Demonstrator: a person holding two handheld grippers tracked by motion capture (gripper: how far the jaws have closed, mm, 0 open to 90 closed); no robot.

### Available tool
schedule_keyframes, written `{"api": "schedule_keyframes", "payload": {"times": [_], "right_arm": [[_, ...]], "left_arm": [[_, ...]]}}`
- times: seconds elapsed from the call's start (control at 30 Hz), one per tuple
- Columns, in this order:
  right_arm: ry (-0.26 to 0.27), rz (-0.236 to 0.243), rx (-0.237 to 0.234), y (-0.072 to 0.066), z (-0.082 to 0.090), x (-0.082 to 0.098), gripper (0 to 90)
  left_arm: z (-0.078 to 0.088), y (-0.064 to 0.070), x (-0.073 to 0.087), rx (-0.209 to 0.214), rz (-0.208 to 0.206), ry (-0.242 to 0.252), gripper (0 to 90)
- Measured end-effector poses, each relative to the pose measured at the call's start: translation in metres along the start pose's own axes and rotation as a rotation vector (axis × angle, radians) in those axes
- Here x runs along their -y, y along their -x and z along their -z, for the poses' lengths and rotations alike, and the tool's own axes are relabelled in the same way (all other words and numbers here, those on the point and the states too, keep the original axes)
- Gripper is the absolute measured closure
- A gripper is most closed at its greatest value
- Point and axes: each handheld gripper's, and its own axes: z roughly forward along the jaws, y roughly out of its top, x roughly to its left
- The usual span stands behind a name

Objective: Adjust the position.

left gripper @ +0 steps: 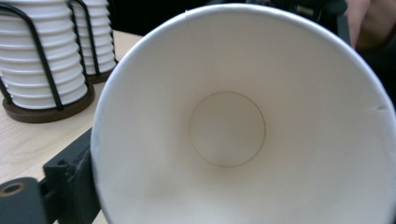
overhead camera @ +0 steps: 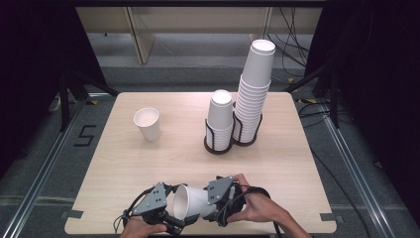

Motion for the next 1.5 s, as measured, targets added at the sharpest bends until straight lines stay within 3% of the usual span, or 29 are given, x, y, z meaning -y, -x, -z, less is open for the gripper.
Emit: {"api": "schedule_keyframes", "payload": {"times": [0.1,0.23,0.57,0.67,0.9,1.1,1.5], "right_arm": [[0.084,-0.052,-0.014,0.004,0.003,0.004,24.1],[0.177,-0.111,-0.061,0.008,0.000,0.009,24.0],[0.276,-0.183,-0.125,0.010,-0.011,0.014,23.6],[0.279,-0.183,-0.126,0.009,-0.011,0.014,23.6],[0.295,-0.174,-0.100,0.010,-0.008,0.013,24.2],[0.311,-0.181,-0.091,0.012,-0.003,0.014,24.3],[0.302,-0.173,-0.097,0.010,-0.006,0.013,24.1]], "left_arm": [[0.001,-0.002,-0.001,-0.012,0.051,0.056,2.3],[0.002,0.001,-0.002,-0.033,0.042,0.101,2.8],[0.004,0.003,-0.006,-0.051,0.039,0.148,6.0],[0.005,0.004,-0.006,-0.055,0.033,0.151,6.3],[0.005,0.001,-0.005,-0.059,0.070,0.167,4.6],[0.004,0.001,-0.004,-0.075,0.070,0.151,1.6],[0.003,0.005,-0.005,-0.062,0.027,0.169,6.8]]}}
